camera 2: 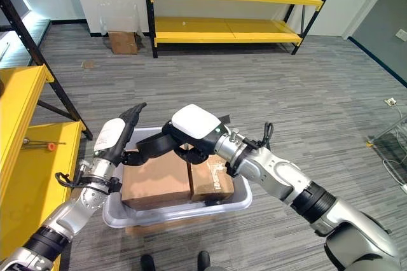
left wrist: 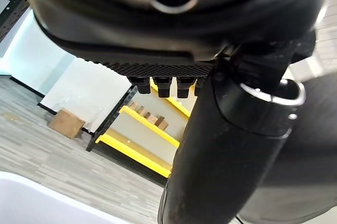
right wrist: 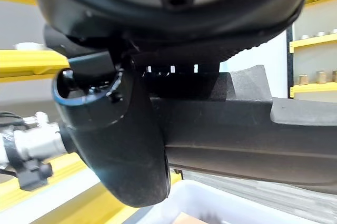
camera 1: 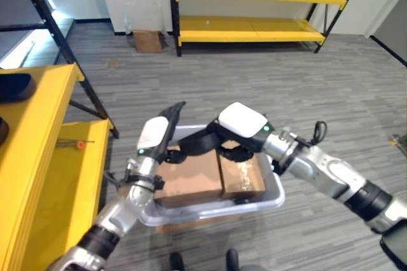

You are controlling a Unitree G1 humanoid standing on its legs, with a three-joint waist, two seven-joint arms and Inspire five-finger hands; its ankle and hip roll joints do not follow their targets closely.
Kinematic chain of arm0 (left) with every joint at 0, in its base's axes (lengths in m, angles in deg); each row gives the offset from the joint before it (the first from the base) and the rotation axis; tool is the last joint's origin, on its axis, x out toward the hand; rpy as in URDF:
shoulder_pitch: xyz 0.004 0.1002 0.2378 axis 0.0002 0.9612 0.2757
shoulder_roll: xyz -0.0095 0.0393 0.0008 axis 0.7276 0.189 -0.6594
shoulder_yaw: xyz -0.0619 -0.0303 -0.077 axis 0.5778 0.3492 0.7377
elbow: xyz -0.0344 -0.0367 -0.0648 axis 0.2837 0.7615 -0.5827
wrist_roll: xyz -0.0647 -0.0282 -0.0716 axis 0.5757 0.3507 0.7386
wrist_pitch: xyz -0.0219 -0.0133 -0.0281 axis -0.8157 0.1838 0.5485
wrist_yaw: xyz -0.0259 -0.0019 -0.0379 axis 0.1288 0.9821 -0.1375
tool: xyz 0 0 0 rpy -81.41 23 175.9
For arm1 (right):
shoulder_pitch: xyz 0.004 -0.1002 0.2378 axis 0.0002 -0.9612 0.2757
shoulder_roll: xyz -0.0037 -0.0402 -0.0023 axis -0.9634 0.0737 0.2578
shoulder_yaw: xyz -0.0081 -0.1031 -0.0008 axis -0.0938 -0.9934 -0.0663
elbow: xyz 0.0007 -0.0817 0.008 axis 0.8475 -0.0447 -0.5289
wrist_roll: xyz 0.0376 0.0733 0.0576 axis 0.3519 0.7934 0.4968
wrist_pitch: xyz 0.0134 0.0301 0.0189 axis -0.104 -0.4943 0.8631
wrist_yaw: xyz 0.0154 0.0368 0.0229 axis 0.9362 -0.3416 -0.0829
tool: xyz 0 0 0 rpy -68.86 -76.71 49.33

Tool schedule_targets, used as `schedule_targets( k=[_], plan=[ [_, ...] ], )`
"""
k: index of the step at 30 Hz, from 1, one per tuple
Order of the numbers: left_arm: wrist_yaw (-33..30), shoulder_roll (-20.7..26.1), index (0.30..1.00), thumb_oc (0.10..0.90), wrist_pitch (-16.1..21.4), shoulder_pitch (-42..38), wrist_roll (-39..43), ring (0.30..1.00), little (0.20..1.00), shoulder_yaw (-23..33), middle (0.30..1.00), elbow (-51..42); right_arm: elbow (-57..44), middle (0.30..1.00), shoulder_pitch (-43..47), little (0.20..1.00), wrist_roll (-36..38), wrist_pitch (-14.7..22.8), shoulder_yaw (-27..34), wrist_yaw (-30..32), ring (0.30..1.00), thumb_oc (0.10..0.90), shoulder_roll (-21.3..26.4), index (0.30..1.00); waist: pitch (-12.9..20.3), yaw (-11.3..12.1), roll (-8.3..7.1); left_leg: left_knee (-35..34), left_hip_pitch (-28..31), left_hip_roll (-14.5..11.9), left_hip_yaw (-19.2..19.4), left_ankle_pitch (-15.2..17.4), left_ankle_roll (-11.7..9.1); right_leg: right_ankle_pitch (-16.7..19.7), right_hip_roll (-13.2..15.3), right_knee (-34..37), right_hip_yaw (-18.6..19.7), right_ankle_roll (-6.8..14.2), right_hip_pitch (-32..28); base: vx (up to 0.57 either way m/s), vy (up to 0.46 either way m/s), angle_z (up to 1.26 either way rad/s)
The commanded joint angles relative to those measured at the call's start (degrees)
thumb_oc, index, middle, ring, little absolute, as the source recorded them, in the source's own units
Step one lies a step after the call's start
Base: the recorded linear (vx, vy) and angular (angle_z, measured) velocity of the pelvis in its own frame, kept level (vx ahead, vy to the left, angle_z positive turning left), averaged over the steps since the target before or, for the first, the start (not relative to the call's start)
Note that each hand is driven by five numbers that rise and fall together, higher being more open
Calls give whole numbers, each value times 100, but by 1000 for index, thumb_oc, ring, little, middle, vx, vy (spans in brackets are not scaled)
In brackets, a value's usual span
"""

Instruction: Move parts from the plastic box to the shelf.

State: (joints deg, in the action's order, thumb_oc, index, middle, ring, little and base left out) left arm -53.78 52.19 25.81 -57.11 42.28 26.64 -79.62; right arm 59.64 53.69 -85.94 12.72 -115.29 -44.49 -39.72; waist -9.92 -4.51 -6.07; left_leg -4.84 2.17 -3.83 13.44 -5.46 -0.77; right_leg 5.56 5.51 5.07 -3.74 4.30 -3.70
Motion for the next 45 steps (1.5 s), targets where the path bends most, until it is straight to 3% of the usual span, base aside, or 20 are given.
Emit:
schedule_targets(
  k=[1, 12, 23, 45],
  plan=[
    [-238, 182, 1000, 900, 510, -420, -208, 1000, 1000, -60, 1000, -255, 82, 300, 317, 300, -213, 83, 108, 475, 300, 400, 214, 300, 641, 99, 128, -16, 437, -251, -212, 410, -218, 153, 277, -7, -101, 462, -23, 0, 0, 0],
    [-153, 241, 1000, 900, 586, -267, -110, 1000, 1000, -54, 1000, -308, 702, 300, 186, 300, -397, -63, 271, 628, 300, 400, 140, 300, 617, 134, 134, -16, 407, -225, -276, 400, -211, 147, 298, -7, -164, 460, -44, 6, 1, 6],
    [-20, -47, 1000, 900, 612, -369, 80, 1000, 1000, -246, 1000, -327, 1149, 300, 309, 300, -582, -197, 240, 683, 300, 400, -184, 300, 629, 162, 123, -16, 429, -224, -296, 418, -196, 136, 295, -7, -177, 448, -74, 0, 0, 0],
    [207, -475, 1000, 900, 649, -513, 297, 1000, 1000, -754, 1000, -358, 1005, 300, 666, 300, -557, -243, 152, 752, 300, 400, -669, 300, 632, 174, 85, -16, 440, -232, -299, 421, -170, 141, 276, -7, -137, 425, -68, 0, 0, 0]
  ],
)
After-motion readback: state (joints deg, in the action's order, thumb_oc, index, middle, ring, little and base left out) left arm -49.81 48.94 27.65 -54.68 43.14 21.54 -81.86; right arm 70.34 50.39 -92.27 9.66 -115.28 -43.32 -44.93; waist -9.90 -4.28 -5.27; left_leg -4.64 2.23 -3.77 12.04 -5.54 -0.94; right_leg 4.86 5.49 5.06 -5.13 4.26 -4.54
